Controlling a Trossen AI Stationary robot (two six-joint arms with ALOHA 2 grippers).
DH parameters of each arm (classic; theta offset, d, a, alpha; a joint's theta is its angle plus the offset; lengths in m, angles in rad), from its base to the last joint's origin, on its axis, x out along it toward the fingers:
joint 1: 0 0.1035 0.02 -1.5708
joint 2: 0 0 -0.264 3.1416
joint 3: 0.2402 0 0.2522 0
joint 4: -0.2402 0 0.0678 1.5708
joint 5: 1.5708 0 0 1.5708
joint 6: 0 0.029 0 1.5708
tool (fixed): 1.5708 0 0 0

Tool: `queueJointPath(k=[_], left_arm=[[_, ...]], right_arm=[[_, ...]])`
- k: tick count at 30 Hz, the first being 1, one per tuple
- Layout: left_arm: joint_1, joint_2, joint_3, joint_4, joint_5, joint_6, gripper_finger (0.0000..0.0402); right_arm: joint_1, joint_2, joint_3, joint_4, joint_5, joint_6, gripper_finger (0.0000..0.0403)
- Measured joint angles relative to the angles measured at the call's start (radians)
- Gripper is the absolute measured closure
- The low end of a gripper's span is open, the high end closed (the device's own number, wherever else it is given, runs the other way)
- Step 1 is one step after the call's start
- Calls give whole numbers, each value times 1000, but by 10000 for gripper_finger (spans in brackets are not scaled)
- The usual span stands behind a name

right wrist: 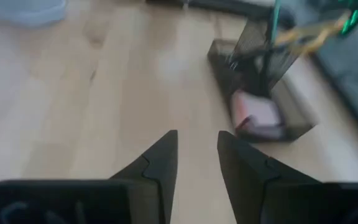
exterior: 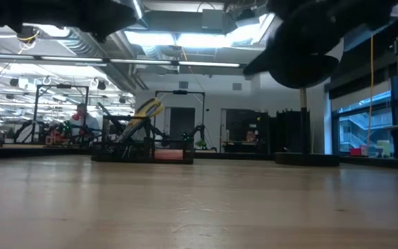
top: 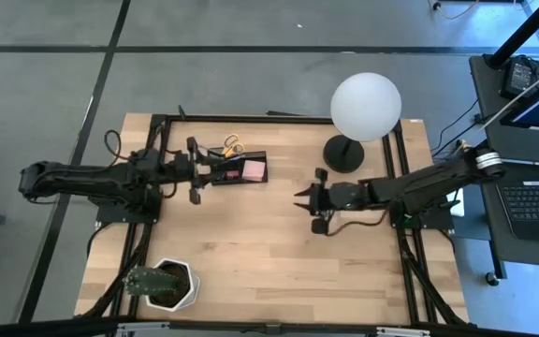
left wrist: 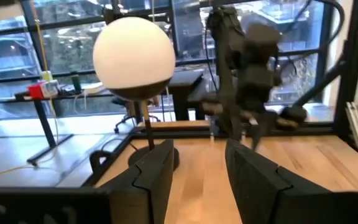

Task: Pick and place office supplies into organizer
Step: Return to Home Position

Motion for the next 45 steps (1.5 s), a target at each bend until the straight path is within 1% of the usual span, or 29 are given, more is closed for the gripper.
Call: queueJointPath(k=[2,6,10,14,18,20,29,36,39,42,45], left_arm=[[-3,-33,0,-41,-3,0,263],[-3,-102,0,-157,-10,11,268],[1,-173,0,-268,-44,37,273],[1,-235,0,-356,-76,37,278],[1,-296,0,-451,-64,64,285],[1,-333,0,-483,-60,51,289],[1,-536,0,-636,-61,35,309],[1,-633,-7,-628,-75,26,320],[1,-660,-60,-582,-78,27,323],[1,-659,-132,-523,-88,28,323],[1,-660,-171,-482,-112,29,323]], right_arm=[[0,-62,0,-45,7,-96,284],[-26,-185,-14,-133,32,-125,284],[-62,-303,-79,-169,34,-125,284],[-86,-426,-185,-133,34,-95,284],[-87,-548,-304,-37,32,-86,284],[-87,-605,-355,-3,32,-71,284],[-88,-866,-513,22,32,-76,284],[-88,-1040,-575,17,32,-100,284],[-88,-1098,-602,17,32,-115,284],[-88,-1157,-629,13,33,-127,284],[-88,-1214,-647,12,33,-128,284]])
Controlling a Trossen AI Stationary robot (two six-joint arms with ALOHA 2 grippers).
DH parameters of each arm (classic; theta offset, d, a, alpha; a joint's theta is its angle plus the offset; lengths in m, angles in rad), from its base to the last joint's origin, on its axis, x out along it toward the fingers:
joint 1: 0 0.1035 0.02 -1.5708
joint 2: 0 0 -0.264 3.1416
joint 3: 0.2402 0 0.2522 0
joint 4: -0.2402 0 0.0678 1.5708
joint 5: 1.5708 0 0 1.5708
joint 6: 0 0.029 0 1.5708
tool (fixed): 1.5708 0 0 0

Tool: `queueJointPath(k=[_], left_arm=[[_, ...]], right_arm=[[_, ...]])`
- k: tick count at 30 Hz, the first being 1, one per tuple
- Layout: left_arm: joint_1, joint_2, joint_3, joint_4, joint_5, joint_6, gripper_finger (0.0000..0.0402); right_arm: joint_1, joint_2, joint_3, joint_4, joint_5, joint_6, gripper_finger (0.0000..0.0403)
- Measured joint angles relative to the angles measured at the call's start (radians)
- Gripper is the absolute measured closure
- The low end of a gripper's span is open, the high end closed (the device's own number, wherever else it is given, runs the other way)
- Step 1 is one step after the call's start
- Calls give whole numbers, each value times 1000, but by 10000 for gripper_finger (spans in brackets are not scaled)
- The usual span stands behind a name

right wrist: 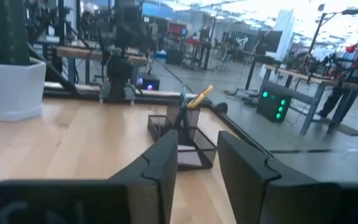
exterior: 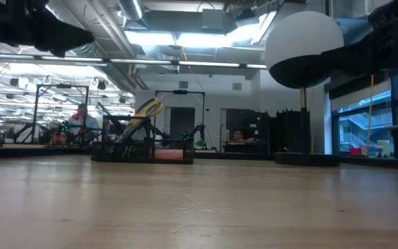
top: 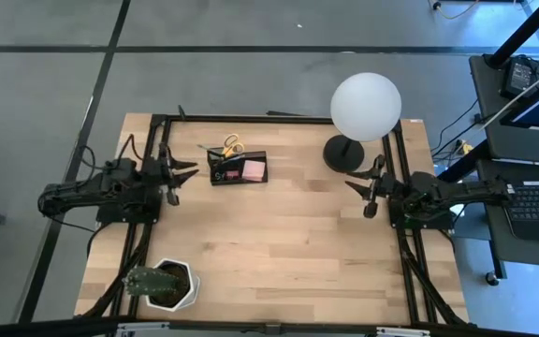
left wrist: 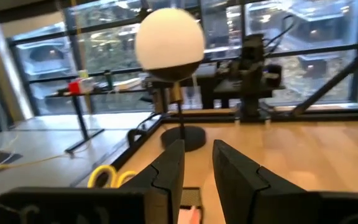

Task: Pick and place office supplies into organizer
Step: Return to Home Position

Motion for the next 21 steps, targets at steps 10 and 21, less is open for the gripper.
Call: queueJointPath(k=[10,21], left_arm=[[38,0,-51,17,-73,-28,324],[74,-1,-149,161,-39,-62,324]], right_arm=[[-1,-129,-14,-115,26,-34,284],[-10,-130,-25,-128,66,-44,284]])
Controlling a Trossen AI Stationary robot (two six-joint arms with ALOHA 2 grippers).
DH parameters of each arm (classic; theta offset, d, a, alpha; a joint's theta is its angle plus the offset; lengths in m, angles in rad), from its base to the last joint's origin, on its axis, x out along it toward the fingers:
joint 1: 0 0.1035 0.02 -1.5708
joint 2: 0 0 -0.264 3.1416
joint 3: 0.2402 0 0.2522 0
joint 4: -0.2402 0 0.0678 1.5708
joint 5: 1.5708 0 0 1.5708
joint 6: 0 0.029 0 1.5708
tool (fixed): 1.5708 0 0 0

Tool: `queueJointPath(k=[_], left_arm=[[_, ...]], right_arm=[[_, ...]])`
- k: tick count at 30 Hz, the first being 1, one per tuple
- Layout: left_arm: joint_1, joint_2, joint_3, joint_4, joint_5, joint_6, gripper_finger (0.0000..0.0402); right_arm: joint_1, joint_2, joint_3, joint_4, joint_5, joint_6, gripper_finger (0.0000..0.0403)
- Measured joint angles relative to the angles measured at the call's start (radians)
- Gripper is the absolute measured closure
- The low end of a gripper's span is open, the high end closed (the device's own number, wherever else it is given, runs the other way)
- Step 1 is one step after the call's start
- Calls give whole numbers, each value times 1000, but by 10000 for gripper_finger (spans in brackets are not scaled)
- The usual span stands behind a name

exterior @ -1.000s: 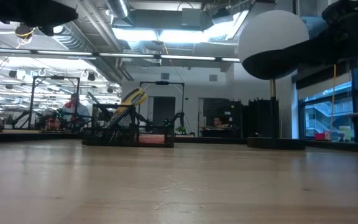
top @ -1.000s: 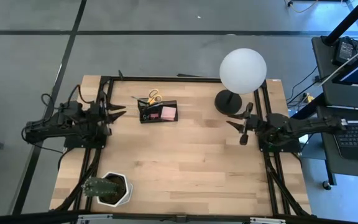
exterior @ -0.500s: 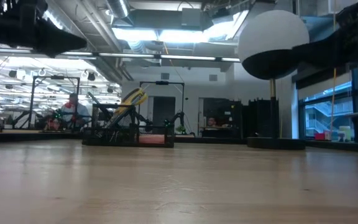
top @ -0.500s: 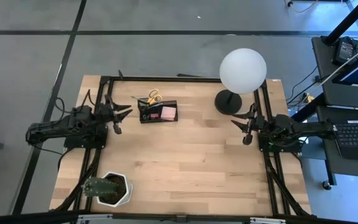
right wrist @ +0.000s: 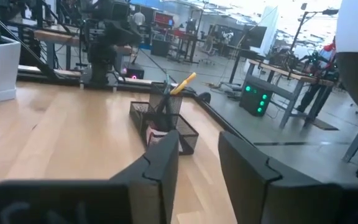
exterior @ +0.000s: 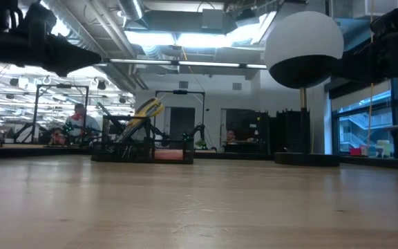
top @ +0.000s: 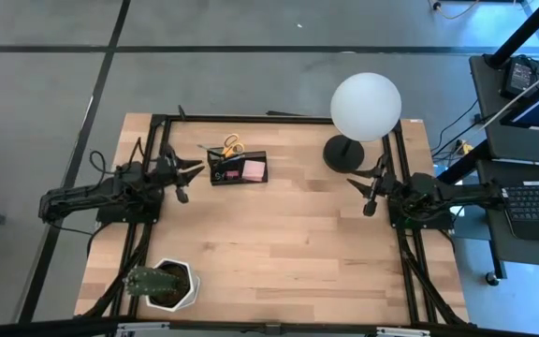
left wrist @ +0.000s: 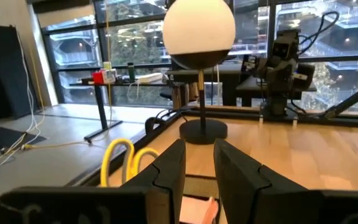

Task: Pick and place office supplies into organizer
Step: Return to Home Position

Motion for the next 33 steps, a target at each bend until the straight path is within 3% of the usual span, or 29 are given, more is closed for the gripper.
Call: queueJointPath(k=[3,33], left_arm=[[0,0,-43,51,-1,-2,324],[0,6,-43,25,-19,-8,324]], right_arm=[[0,4,0,4,-3,2,284],[0,5,0,4,-3,-1,284]])
